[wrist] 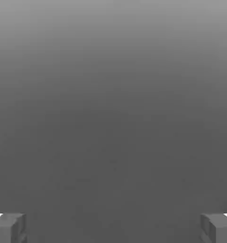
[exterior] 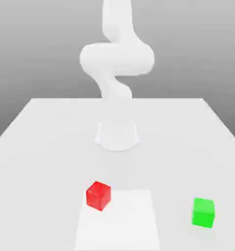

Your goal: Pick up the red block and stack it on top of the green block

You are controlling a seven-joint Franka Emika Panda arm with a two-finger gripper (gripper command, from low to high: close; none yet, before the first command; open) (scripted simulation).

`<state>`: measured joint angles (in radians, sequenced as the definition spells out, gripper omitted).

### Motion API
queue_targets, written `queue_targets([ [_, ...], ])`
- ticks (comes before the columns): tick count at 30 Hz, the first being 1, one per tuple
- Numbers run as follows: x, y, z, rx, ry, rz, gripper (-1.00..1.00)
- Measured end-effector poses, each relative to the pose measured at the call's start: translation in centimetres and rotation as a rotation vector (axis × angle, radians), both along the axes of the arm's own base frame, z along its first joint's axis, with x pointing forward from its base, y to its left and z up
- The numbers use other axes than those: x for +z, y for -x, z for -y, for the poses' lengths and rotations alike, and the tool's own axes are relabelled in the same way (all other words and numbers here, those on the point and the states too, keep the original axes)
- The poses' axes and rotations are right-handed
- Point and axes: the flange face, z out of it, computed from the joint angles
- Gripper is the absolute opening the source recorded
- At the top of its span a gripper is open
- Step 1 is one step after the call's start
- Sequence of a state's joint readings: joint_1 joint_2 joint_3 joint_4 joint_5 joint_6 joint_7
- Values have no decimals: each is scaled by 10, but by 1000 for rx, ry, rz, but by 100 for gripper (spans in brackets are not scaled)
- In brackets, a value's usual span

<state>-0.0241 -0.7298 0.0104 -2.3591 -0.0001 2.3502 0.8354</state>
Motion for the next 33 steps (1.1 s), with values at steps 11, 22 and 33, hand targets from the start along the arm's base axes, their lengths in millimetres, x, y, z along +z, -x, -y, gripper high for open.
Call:
queue_targets([
  [11, -275, -47, 34, -243, -103, -406, 0],
  [22, -488, 22, 48, -438, -183, -702, 0],
  [33, -509, 24, 48, -439, -183, -703, -100],
])
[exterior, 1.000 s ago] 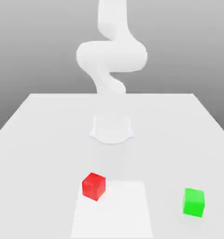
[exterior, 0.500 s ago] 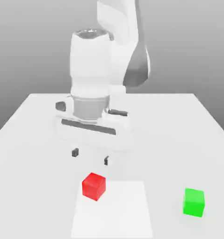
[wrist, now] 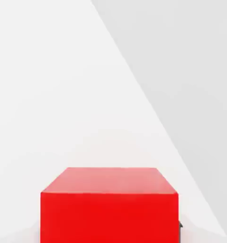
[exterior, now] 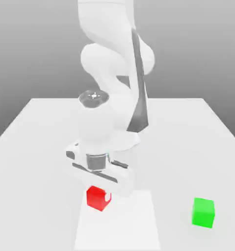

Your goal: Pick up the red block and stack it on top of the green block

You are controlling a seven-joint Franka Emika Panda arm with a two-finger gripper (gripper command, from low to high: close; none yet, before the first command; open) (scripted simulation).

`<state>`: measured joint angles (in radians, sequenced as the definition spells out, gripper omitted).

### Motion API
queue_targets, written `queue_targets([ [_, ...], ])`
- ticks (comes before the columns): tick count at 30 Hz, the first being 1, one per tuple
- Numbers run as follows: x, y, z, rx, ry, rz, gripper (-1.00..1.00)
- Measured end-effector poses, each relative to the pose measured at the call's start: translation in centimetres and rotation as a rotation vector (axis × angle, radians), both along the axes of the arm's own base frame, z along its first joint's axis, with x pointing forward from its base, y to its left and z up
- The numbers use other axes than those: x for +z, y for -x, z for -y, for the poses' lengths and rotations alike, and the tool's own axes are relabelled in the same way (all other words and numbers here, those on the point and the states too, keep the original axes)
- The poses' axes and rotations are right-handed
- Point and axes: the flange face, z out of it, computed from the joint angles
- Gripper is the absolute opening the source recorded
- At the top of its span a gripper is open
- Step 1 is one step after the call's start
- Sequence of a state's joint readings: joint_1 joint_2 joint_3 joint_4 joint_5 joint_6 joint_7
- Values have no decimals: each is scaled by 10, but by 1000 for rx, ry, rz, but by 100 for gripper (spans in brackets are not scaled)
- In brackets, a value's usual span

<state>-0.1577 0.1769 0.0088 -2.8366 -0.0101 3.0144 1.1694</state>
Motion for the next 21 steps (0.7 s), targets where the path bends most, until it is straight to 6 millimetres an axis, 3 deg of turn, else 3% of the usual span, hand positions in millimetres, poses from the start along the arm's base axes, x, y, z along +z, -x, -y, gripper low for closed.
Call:
queue_targets([
  [6, 50, 0, 0, 1, 0, 0, -100],
  [7, 55, -8, -16, 46, 2, -1, -100],
  [12, 75, -47, -151, 380, 7, -4, -100],
  [15, 88, -44, -250, 591, 3, -2, -100],
  [16, 88, -43, -269, 627, 2, -1, -100],
  [21, 38, -46, -279, 641, 0, 1, -100],
])
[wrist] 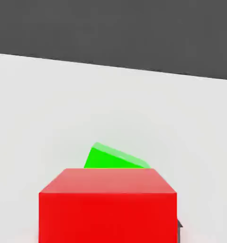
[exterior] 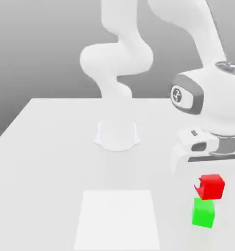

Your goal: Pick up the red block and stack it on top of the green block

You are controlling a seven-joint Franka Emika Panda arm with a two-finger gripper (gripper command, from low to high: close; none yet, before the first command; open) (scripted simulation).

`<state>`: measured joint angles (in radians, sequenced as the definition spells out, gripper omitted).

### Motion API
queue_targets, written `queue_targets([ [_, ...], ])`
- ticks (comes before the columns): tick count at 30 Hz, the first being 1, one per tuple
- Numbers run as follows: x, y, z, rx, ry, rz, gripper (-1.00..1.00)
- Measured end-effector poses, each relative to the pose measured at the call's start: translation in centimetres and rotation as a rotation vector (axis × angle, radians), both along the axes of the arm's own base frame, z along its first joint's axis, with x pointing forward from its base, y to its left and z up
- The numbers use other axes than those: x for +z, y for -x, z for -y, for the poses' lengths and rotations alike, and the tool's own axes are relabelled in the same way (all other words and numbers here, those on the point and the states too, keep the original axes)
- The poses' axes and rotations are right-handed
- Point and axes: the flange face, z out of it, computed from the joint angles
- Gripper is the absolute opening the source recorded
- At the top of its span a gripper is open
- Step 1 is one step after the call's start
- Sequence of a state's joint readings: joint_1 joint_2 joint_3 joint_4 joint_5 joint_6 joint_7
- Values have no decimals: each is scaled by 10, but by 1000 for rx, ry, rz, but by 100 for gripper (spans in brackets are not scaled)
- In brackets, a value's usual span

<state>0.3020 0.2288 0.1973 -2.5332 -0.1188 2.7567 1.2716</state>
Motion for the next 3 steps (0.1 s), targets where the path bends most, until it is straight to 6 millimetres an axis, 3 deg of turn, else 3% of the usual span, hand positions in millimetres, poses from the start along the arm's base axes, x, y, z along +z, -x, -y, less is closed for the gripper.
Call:
queue_targets([
  [1, -7, 1, 0, 1, 0, 0, 100],
  [3, -7, 1, 0, 1, 0, 0, 100],
])
